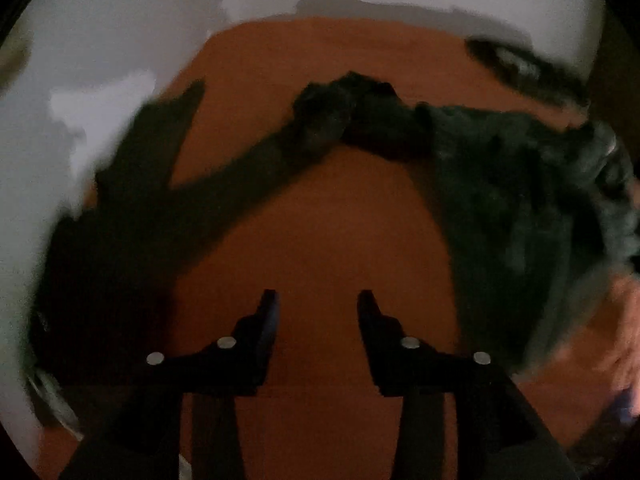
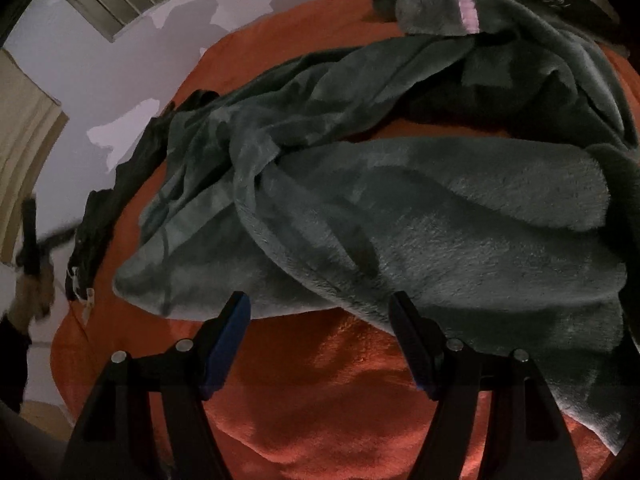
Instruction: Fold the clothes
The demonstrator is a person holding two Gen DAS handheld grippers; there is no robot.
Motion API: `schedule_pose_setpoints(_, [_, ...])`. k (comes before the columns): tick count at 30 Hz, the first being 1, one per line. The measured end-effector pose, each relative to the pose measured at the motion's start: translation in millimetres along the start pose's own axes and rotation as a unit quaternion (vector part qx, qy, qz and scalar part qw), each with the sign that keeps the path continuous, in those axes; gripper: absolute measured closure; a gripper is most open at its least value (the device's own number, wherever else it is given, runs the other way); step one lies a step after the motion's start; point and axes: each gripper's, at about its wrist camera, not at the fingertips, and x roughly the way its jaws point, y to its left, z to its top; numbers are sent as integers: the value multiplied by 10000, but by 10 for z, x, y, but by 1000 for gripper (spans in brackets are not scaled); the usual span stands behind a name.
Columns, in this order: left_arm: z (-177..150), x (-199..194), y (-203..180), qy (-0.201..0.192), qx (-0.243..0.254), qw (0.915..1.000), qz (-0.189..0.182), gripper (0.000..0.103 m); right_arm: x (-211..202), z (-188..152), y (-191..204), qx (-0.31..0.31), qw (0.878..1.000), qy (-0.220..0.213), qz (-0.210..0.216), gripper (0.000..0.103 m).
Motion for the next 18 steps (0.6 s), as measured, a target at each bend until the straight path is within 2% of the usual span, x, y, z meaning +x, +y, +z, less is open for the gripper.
schedule_pose_setpoints(2, [393, 278, -91, 5, 87, 9999, -132, 48, -10, -9, -24, 50, 10000, -1, -29, 32])
schedule_pose_setpoints(3, [589, 416, -137, 8, 130, 9997, -198, 48, -29, -20, -44, 93, 10000, -5, -31, 32])
schedule_pose_setpoints(6, [1071, 827, 13, -34, -556, 9984, -19, 47, -78, -58, -121, 218, 9998, -8, -45, 32])
schedule_pose_setpoints(8, [1275, 1113, 115, 83, -804, 9963, 280, 40, -124, -98, -181, 339, 9994, -12, -83, 32])
schedule_pose_setpoints(10, [1388, 1425, 131, 353, -777, 9939, 703, 40, -187, -151, -237, 426, 9990, -27, -128, 32])
schedule_pose_setpoints(12, [1436, 1660, 125, 623, -882, 9896, 951, 41, -239, -194, -283, 450, 9987, -52, -244, 32])
schedule_pose_setpoints(13, [1438, 1675, 124, 516, -1025, 9882, 1013, 49, -254, -210, -311, 467, 9984, -65, -323, 32])
schedule_pose_setpoints(14, [1426, 1630, 151, 298, -1235, 9872, 965, 73, -265, -224, -353, 522, 9979, -69, -375, 32])
schedule_pose_setpoints(16, [1386, 1536, 279, -18, -1732, 9808, 893, 87, -290, -255, -448, 667, 9968, -65, -441, 32])
schedule_pose_setpoints(18, [1362, 1435, 432, -279, -2164, 9711, 964, 89, -287, -245, -492, 764, 9960, -73, -465, 32])
